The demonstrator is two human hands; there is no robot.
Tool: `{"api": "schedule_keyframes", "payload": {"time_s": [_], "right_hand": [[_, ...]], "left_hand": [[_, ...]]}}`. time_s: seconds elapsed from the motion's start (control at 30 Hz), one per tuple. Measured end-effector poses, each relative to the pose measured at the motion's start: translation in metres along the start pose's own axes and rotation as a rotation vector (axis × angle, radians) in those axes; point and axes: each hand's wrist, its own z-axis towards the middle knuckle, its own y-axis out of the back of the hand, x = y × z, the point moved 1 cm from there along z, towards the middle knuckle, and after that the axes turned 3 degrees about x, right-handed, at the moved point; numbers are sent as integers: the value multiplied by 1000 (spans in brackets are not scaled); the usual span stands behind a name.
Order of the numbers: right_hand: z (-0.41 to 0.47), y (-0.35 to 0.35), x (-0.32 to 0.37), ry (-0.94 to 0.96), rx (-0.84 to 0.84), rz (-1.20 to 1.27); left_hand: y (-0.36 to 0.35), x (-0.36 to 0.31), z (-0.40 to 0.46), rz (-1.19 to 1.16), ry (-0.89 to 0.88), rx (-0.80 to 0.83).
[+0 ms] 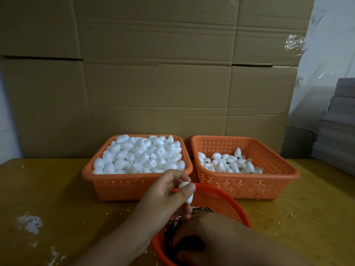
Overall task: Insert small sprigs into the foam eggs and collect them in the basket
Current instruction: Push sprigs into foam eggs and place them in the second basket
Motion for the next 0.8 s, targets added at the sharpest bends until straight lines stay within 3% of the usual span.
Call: {"api": "schedule_keyframes", "payload": {"time_s": [0.17, 0.47, 0.63, 0.8], "right_hand": [[2, 2, 3, -1, 29, 12], [2, 3, 2, -8, 52, 40], [3, -1, -1, -23, 46, 43], [3, -1, 0, 10, 44, 25]], "left_hand": [[2, 4, 1, 128, -40, -9], [0, -2, 3, -52, 49, 22], [-2, -12, 15, -273, 231, 17], [1, -12, 12, -277, 248, 32]]}}
